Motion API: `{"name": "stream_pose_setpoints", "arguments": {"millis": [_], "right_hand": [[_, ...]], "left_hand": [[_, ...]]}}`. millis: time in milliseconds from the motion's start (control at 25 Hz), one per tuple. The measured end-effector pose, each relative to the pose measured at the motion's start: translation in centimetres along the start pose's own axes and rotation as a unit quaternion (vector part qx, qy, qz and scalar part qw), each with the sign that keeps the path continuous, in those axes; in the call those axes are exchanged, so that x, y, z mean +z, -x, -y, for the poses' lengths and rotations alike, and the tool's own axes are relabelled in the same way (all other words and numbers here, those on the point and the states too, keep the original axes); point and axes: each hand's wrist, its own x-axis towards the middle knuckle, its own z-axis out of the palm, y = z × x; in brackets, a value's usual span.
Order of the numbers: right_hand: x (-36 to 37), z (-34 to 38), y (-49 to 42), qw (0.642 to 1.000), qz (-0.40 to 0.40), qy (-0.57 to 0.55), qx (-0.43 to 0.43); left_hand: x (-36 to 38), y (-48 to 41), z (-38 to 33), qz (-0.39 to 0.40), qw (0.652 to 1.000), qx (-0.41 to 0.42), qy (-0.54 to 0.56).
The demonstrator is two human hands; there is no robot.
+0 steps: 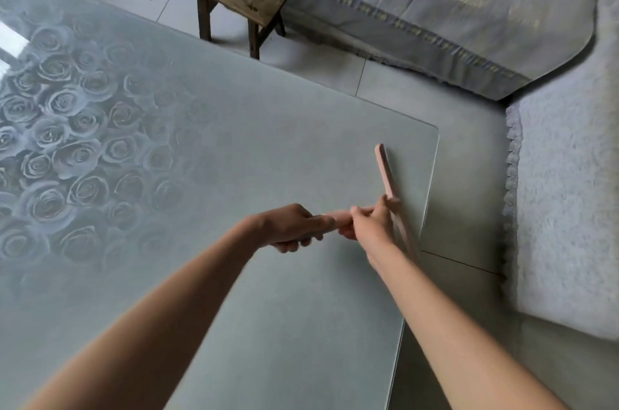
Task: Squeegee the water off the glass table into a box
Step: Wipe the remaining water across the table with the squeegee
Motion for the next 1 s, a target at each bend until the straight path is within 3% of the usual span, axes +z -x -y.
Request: {"name": "stream_pose_setpoints", "arguments": {"millis": [280, 440, 600, 680, 880, 1000], "right_hand": [[17.6, -0.4, 11.1, 0.987, 0.153, 0.017, -0.043], [18.9, 0.3, 13.6, 0.977, 0.196, 0.035, -0.076], [12.6, 0.9, 11.3, 0.991, 0.078, -0.071, -0.086], [10.0, 0.6, 9.8, 0.998, 0.029, -0.022, -0.054], [12.3, -0.2, 9.0, 0.999, -0.023, 0.044, -0.017], [16.6, -0.1, 10.7, 0.999, 0.015, 0.029, 0.009]], "left_hand": [[-7.2, 13.3, 14.6, -0.097, 0.984, -0.115, 0.090], [-8.0, 17.3, 15.9, -0.116, 0.982, -0.108, 0.102], [-6.2, 13.6, 11.4, -0.096, 0.990, -0.022, 0.099], [-4.3, 10.8, 9.5, -0.068, 0.991, 0.003, 0.113], [-3.5, 9.0, 11.5, -0.054, 0.992, -0.013, 0.111], [-4.5, 11.3, 14.9, -0.071, 0.990, -0.033, 0.121]]}}
